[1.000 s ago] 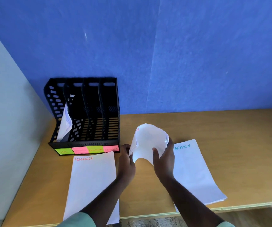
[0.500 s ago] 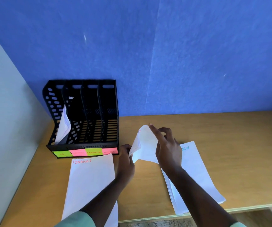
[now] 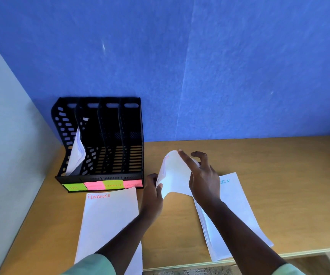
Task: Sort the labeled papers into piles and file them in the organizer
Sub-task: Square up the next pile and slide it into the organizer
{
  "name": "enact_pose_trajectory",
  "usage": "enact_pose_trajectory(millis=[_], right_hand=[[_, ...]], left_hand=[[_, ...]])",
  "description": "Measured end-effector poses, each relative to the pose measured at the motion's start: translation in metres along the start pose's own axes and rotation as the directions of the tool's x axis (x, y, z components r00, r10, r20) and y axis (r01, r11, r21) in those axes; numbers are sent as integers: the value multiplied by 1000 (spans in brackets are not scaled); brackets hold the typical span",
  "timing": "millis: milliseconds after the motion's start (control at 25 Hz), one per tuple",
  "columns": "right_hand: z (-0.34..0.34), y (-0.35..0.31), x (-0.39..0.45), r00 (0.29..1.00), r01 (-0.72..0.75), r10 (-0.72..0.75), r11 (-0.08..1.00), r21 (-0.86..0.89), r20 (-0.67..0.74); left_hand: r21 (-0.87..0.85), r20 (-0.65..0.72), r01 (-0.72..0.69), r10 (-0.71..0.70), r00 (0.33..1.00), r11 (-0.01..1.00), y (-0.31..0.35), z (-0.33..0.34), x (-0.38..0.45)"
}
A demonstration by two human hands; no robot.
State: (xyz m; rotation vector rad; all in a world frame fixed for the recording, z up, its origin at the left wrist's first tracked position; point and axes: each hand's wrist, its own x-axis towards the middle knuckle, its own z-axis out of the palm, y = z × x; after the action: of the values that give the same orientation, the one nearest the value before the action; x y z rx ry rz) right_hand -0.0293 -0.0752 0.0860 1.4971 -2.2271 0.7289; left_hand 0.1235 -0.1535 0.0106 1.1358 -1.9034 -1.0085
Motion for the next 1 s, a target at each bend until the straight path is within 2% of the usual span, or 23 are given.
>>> enact_pose_trajectory(millis=[80, 160, 200, 280, 360, 480, 520, 680, 800, 880, 1000], right_hand=[[1, 2, 2, 999, -14, 16, 999, 30, -46], [5, 5, 2, 984, -148, 166, 960, 236, -61], [8, 9, 1, 959, -241, 281, 881, 408, -40], [14, 17, -3, 875, -401, 475, 595, 696, 99], [23, 27, -5, 795, -514, 543, 369, 774, 270], [33, 42, -2, 708, -576, 596, 176, 798, 380], [36, 45, -2, 705, -593, 583, 171, 787, 404], [46, 49, -9, 727, -674, 475, 355, 648, 496], [47, 44, 0, 725, -684, 478, 419, 597, 495], [45, 34, 15, 727, -685, 483, 459, 566, 487], [43, 13, 41, 738, -673, 451, 452, 585, 502]], left_hand=[[1, 2, -3, 3, 1000, 1000, 0, -1, 1], [-12, 9, 4, -4, 1000, 1000, 1, -3, 2], [-20, 9, 9, -9, 1000, 1000, 1, -3, 2], [-7, 9, 12, -12, 1000, 1000, 1, -4, 2], [10, 9, 24, -25, 1000, 1000, 1, -4, 1], [9, -3, 21, -21, 1000, 1000, 2, -7, 0], [5, -1, 25, -25, 1000, 1000, 5, -10, 0], [-41, 45, 80, -78, 996, 996, 14, -12, 4], [-41, 25, 75, -74, 997, 996, 27, -21, 4], [-35, -23, 25, -26, 999, 999, 39, -34, 2], [-25, -42, -94, 93, 995, 995, 59, -55, -7]])
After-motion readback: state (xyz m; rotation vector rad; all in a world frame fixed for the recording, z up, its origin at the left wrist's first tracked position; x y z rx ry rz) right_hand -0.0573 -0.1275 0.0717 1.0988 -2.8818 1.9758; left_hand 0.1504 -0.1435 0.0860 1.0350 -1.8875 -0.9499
